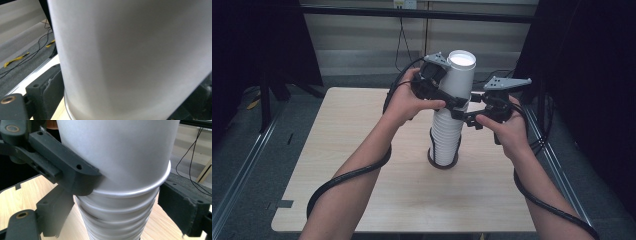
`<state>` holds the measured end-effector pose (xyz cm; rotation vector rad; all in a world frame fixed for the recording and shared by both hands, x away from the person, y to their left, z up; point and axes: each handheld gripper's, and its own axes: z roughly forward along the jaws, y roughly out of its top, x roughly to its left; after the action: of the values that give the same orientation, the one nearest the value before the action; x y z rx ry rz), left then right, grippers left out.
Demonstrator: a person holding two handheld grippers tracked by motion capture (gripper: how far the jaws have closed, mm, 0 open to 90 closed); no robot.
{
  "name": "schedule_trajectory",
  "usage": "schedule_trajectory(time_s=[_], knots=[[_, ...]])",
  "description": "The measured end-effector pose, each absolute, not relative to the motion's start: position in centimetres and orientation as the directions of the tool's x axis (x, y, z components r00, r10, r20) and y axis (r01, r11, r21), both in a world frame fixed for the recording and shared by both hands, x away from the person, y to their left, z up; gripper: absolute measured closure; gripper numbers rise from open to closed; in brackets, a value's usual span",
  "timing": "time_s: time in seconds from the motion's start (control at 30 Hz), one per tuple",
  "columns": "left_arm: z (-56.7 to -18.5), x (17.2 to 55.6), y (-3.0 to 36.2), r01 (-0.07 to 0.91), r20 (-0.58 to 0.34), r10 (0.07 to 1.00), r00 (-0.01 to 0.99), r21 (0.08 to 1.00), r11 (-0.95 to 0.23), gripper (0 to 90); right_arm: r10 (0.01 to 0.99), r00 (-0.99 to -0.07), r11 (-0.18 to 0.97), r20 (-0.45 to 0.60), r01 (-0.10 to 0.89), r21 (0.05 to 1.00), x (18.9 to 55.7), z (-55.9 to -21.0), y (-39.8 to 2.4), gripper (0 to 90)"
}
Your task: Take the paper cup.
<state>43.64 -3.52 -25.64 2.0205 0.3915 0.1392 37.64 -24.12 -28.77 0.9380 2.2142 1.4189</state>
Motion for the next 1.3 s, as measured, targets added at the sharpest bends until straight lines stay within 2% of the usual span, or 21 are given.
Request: schedule_trajectory(time_s=[0.3, 1.3], knots=[[-24.7, 43.6, -3.3, 0.228, -0.092, 0.339, 0.936, 0.893, -0.389, 8.1, 0.691, -0.720, 0.280, 0.059, 0.342, 0.897, 37.7, -28.8, -24.1, 13.4], [-21.3, 43.0, -2.6, 0.188, -0.044, 0.355, 0.934, 0.905, -0.382, 11.1, 0.689, -0.723, 0.280, 0.057, 0.338, 0.899, 37.6, -28.9, -24.2, 13.2]])
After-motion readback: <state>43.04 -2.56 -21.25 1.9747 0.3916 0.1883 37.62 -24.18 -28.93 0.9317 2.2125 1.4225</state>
